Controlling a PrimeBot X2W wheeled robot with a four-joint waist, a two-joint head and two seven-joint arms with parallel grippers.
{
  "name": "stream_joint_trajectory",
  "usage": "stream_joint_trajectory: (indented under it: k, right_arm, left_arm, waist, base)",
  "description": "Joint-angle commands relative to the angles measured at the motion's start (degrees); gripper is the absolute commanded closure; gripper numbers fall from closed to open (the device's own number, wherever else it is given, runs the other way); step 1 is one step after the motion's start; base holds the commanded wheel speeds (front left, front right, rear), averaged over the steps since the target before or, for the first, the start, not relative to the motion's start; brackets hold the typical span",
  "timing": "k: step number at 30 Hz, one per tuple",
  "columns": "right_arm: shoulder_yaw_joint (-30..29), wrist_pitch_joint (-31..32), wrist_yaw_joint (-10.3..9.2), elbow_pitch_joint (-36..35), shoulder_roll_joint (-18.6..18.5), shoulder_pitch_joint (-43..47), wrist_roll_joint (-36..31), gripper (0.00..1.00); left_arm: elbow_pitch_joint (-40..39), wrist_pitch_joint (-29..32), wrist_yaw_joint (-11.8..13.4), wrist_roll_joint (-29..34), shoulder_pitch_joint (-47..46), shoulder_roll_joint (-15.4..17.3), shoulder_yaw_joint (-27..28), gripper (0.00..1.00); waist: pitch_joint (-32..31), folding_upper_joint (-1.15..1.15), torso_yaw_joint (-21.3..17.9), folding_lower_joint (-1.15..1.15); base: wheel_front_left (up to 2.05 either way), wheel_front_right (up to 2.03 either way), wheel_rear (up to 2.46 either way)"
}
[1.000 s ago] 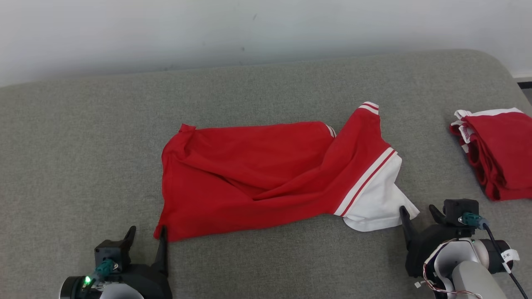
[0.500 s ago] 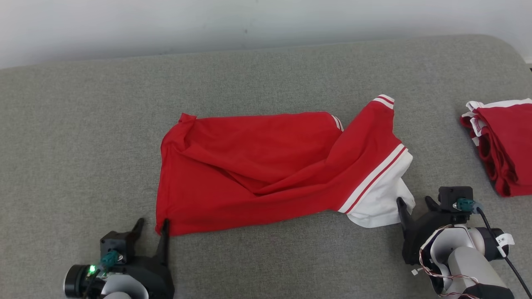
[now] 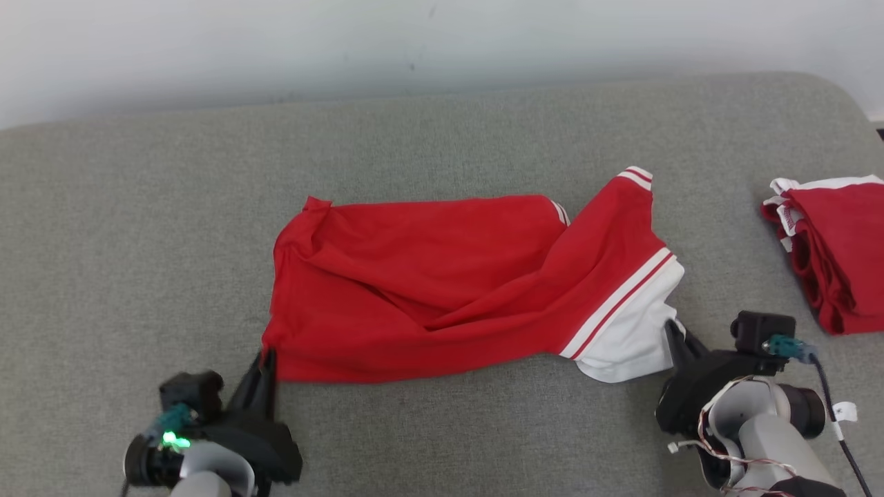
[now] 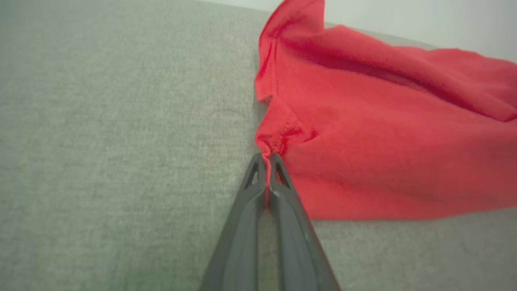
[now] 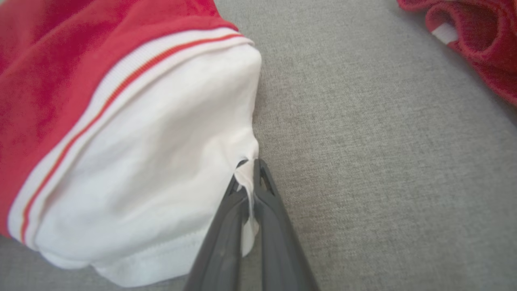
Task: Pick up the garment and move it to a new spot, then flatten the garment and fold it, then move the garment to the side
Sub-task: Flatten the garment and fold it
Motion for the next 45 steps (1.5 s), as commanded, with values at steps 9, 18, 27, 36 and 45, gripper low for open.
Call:
stream_joint_trajectory:
  k: [9,18,27,36,45]
  right_arm:
    - [1.58,0.73,-0.11,-14.97,-3.07,1.15,8.64,1.00]
    - [5.13,6.66,-0.11,-27.66,-5.37,-3.65,10.58,1.00]
    - [10.18,11.21,-0.11,-31.78,-7.70,-20.25,11.07,1.00]
    - [9.23,8.35,-0.11,-23.64,-5.87,-40.12,10.83,1.00]
    - [4.56,5.15,-0.11,-12.00,-0.91,-56.03,12.31,1.00]
  left_arm:
    - [-10.65,0.28,-0.38,-8.93,-0.91,-0.48,1.39,1.00]
    - [-19.25,5.13,-0.38,-12.37,-6.56,2.95,1.57,1.00]
    - [-27.27,12.37,-0.39,-9.86,-20.98,10.39,0.22,1.00]
    - [-27.53,16.55,-0.30,-8.35,-36.61,13.95,-1.63,1.00]
    - [-24.71,12.03,1.87,-7.12,-50.13,15.57,1.26,1.00]
  waist:
    - [-4.88,-0.02,-0.38,-0.01]
    - [-5.18,-0.02,-2.25,-0.01]
    - [-1.45,-0.02,-4.10,-0.01]
    - [6.57,-0.02,-4.70,-0.01]
    - [20.30,-0.02,-7.96,-0.01]
  base:
    - [0.00,0.00,0.00]
    - [0.00,0.00,0.00]
    - [0.00,0.00,0.00]
    - [0.00,0.00,0.00]
    - [0.00,0.00,0.00]
